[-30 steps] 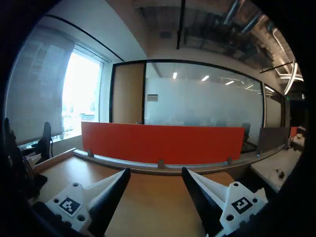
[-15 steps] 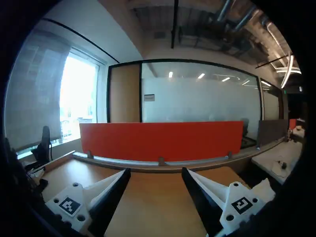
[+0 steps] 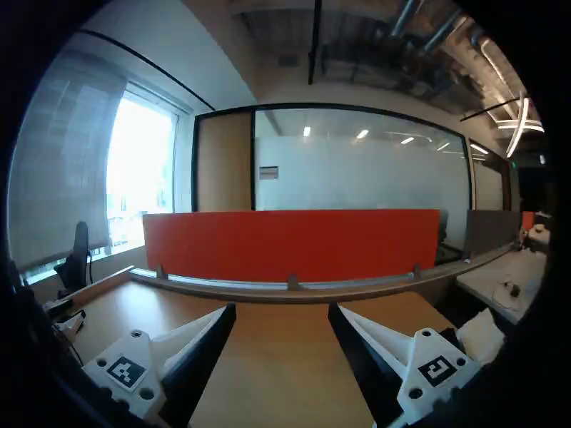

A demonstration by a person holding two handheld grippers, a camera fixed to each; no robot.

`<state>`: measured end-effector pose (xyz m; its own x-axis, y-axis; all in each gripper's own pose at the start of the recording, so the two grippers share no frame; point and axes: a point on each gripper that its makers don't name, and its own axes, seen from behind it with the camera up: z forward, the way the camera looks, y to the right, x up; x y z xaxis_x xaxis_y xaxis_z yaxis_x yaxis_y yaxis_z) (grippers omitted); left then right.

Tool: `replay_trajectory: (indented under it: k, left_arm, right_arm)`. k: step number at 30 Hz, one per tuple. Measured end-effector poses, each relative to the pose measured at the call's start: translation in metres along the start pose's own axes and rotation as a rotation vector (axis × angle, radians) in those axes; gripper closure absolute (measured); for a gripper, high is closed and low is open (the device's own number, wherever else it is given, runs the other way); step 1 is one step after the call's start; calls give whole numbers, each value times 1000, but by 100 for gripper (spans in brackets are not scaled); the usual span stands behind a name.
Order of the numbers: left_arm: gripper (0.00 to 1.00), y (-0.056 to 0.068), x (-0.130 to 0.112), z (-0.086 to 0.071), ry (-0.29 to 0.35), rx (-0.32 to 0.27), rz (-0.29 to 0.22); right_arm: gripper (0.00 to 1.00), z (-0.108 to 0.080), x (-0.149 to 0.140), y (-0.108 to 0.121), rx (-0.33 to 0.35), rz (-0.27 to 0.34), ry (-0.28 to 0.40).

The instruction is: Fold towel

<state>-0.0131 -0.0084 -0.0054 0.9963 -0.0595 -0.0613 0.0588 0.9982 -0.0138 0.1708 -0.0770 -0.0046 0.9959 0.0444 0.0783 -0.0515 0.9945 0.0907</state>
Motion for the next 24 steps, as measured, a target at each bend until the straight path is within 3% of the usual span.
replay_trajectory:
  k: [14, 24]
  left_arm:
    - [0, 5, -34, 4, 2, -6, -14]
    - [0, 11, -50, 7, 3, -12, -22]
  right_arm:
    - [0, 4, -18, 4, -8, 6, 16]
    - [0, 9, -25, 7, -17, 54, 36]
